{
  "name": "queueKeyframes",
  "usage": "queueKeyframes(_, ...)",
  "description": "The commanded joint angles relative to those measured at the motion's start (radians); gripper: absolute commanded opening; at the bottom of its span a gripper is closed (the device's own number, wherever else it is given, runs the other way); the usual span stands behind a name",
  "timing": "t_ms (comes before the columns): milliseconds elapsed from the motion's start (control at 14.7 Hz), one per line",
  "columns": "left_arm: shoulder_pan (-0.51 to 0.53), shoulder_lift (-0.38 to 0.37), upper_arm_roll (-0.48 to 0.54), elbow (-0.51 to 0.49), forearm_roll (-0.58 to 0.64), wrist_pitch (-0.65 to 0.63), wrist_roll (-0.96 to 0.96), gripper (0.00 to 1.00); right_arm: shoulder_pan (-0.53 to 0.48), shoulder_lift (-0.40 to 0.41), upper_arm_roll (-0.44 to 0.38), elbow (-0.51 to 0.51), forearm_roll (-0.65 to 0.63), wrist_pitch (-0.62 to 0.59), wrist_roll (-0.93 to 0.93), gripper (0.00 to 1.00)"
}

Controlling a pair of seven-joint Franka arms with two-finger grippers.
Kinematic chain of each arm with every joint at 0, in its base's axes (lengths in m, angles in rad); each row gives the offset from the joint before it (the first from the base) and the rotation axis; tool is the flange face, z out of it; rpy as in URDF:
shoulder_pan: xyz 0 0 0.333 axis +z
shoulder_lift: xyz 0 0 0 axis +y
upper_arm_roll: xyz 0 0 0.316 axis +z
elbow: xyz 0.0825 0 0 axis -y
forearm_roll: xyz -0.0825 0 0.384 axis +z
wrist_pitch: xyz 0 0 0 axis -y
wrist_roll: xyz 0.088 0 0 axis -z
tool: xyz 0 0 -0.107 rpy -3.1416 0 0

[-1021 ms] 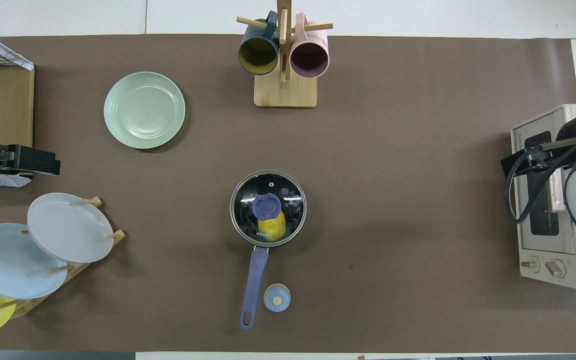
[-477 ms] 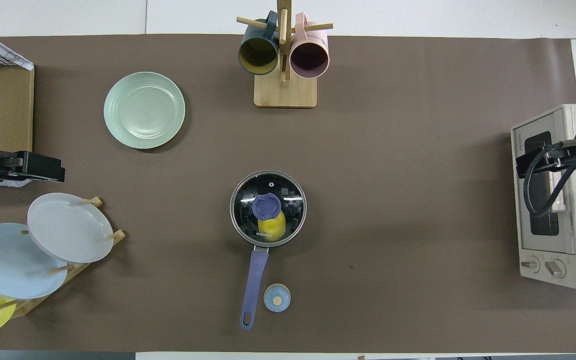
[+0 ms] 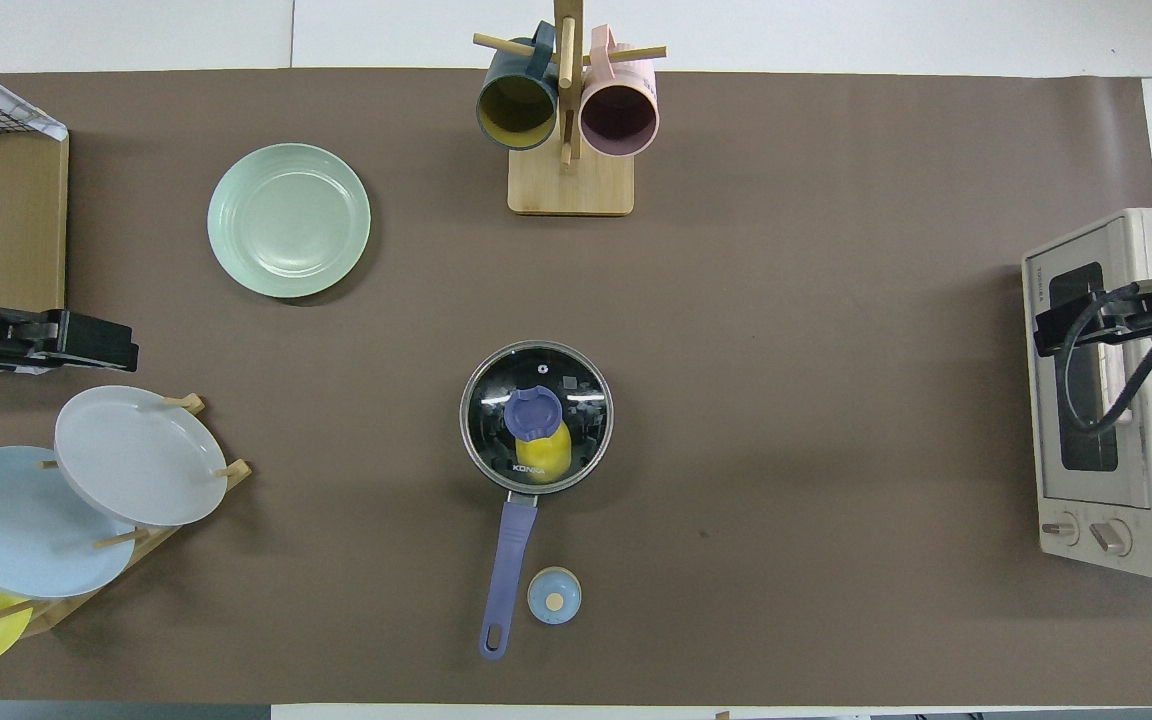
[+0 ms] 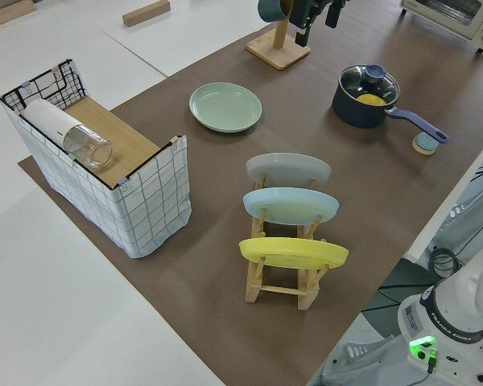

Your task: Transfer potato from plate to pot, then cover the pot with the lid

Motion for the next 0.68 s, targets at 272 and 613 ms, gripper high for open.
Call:
queueKeyframes(272,0.009,-0.016,-0.002,-0.017,0.009,0.003,0.005,1.00,-0.013,-0.007,0.007,0.008,0.019,-0.020,-0.014,1.00)
queueKeyframes(613,0.010,-0.016,-0.002,-0.017,0.007,0.001,0.005,1.00,-0.010,-0.006,0.007,0.011,0.022,-0.031,-0.012,1.00)
